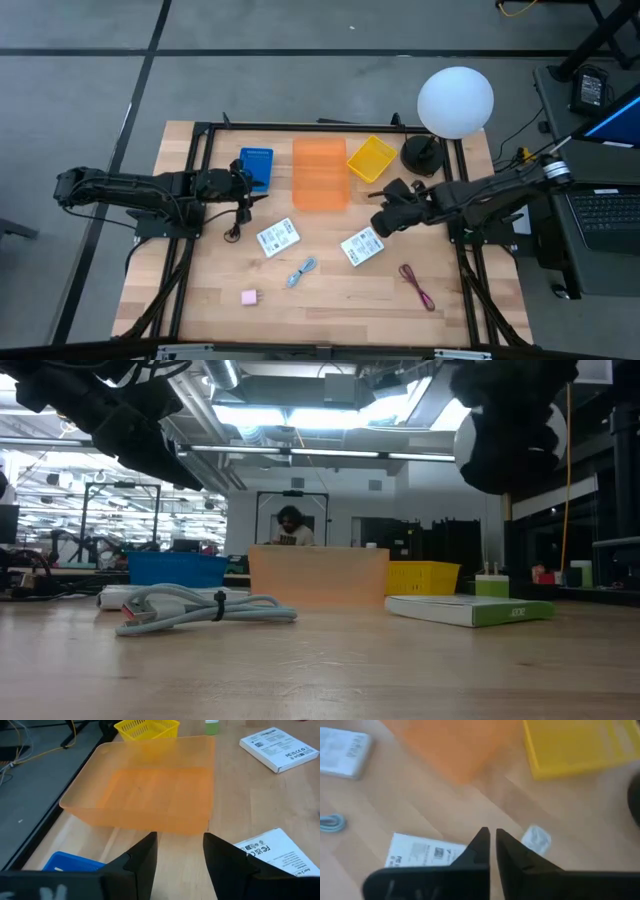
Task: Pick and place items into bin
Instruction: Put the green adaptor into the orange bin
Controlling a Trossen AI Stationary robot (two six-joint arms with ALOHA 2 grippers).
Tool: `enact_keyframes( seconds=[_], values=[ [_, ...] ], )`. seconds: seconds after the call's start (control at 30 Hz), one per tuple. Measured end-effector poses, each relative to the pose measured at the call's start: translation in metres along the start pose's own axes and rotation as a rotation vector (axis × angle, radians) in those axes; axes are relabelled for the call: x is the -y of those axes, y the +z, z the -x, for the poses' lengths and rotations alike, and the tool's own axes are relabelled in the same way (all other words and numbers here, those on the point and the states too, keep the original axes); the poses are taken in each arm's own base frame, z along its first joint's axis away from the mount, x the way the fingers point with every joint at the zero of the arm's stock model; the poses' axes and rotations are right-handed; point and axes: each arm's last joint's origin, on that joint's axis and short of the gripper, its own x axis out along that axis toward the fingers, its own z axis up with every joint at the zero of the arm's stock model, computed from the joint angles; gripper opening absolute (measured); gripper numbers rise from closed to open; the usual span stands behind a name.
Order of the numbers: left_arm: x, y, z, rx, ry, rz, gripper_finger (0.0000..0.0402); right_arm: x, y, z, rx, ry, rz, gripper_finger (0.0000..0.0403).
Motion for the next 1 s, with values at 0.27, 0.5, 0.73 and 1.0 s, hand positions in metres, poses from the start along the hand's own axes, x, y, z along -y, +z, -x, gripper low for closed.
enact_keyframes(
  seconds=[0.27, 0.5, 0.73, 1.0],
  values=[
    [0.000, 0.000, 0.000, 0.000, 0.000, 0.000, 0.0157, 0.004, -0.009, -0.011, -0.053, -0.105, -0.105, 0.0111],
    [0.000, 0.001, 0.000, 0.007, 0.002, 0.021, 0.0159, 0.002, -0.009, -0.024, -0.063, -0.165, -0.146, 0.0196],
    [0.000, 0.001, 0.000, 0.007, 0.002, 0.021, 0.0160, 0.004, -0.006, -0.040, -0.092, -0.236, -0.165, 0.0253],
    [0.000, 0.001, 0.000, 0.007, 0.002, 0.020, 0.0161, 0.003, -0.014, -0.057, -0.103, -0.366, -0.207, 0.0258]
  ],
)
